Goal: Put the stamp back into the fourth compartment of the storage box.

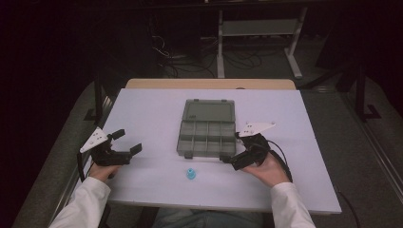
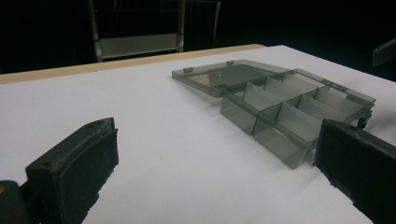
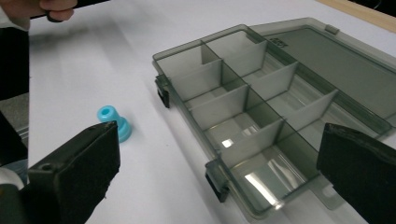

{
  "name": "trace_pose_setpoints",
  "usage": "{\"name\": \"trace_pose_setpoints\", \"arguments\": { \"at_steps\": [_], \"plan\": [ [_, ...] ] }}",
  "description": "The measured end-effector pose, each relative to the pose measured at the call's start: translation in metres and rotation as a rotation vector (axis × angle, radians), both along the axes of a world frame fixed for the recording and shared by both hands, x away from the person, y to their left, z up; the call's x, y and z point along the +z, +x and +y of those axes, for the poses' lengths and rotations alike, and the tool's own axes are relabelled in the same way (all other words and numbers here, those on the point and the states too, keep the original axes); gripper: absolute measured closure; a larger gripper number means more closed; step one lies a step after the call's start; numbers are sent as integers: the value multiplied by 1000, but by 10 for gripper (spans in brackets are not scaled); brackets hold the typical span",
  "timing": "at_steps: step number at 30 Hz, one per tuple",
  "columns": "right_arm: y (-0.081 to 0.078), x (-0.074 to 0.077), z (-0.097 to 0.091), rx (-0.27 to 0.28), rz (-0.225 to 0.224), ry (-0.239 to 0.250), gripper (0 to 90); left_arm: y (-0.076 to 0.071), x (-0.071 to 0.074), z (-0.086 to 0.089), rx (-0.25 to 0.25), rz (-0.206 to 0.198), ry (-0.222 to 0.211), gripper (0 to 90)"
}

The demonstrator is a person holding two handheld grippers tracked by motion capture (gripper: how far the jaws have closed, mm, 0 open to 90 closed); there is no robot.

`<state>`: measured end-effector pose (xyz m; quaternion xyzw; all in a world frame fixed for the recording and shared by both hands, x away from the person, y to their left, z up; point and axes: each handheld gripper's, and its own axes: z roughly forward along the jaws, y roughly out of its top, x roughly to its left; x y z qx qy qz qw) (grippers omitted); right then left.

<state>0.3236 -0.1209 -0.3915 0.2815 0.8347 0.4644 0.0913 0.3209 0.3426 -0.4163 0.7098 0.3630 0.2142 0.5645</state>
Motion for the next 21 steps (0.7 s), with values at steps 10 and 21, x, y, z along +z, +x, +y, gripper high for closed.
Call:
{"name": "trace_pose_setpoints", "arguments": {
  "at_steps": [10, 21],
  "plan": [
    [-3, 3, 14, 54, -1, -18, 0, 0, 0, 0, -1, 0, -1, 0],
    [-5, 5, 29, 98, 21, -45, 0, -1, 0, 0, -1, -1, -4, 0]
  ]
}}
